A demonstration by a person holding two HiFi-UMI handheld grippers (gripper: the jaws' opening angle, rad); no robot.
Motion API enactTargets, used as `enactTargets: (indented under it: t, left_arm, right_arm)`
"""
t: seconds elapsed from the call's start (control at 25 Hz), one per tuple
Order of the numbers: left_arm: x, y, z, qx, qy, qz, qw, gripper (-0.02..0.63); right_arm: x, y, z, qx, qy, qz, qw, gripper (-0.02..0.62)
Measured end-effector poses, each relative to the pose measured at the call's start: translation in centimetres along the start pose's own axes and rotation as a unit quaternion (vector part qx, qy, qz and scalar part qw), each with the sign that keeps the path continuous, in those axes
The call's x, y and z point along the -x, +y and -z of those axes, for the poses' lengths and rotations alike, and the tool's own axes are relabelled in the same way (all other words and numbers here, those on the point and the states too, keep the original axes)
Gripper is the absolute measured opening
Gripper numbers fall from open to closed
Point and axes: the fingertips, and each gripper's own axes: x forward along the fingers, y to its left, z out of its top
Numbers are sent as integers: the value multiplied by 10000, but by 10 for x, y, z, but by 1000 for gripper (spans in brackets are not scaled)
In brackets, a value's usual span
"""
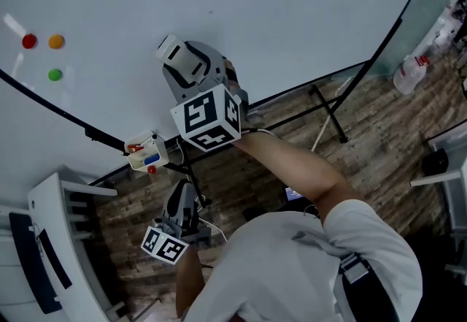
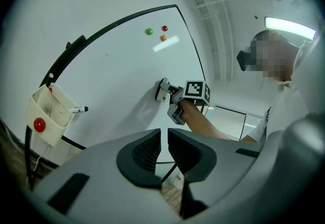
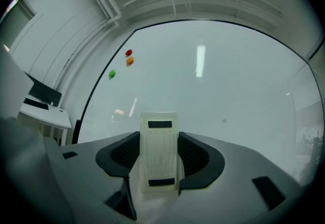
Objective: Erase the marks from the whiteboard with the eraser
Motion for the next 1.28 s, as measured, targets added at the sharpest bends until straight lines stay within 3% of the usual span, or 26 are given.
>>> enactTargets:
  t: [0.36, 1.28]
  left_arm:
    - [-27, -8, 5, -65, 116, 59, 9999, 32]
    - [-128, -69, 49, -157, 638, 538, 9964, 32]
  right_arm:
    - [7, -30, 6, 52, -113, 238, 9996, 254]
    - [63, -183, 48, -109, -58, 791, 9968, 255]
